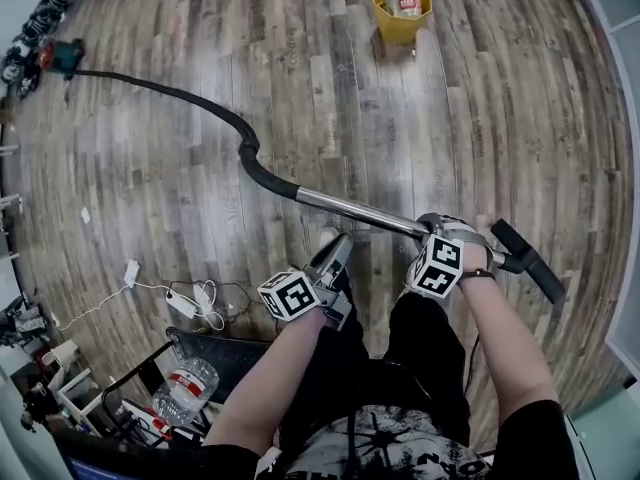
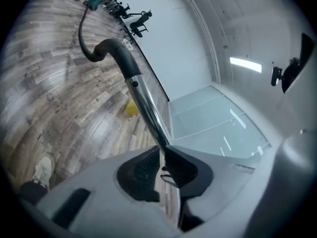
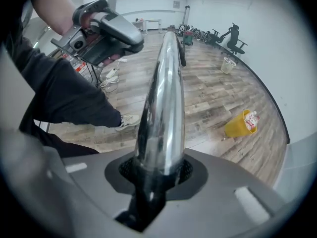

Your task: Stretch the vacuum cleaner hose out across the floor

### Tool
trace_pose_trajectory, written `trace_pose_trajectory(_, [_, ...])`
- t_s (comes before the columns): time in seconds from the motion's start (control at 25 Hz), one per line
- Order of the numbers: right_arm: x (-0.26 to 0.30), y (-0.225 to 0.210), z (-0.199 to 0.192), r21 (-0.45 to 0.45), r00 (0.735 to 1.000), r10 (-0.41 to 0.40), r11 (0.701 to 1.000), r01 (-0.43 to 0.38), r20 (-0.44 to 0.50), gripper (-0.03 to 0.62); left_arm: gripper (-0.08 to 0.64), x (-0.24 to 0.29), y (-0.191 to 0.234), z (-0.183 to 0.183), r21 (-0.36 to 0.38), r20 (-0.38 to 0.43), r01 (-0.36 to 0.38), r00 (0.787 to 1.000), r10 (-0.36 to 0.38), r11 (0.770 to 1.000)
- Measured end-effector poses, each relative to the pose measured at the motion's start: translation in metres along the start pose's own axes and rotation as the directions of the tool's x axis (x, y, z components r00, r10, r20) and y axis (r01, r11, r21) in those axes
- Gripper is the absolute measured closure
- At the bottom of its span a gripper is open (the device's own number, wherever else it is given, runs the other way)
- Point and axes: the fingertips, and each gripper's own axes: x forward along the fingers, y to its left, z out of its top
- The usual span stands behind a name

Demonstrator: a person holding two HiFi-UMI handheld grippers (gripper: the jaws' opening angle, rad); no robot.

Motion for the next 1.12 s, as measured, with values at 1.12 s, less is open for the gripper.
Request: trace_pose_trajectory(1.12, [0.454, -0.093, -0.241, -0.002, 0.995, -0.015, 1.0, 0.015, -0.102, 0.517, 0.56, 0.21, 0.182, -0.053, 0.65, -0.428, 0.297, 0.903, 0.014, 0.699])
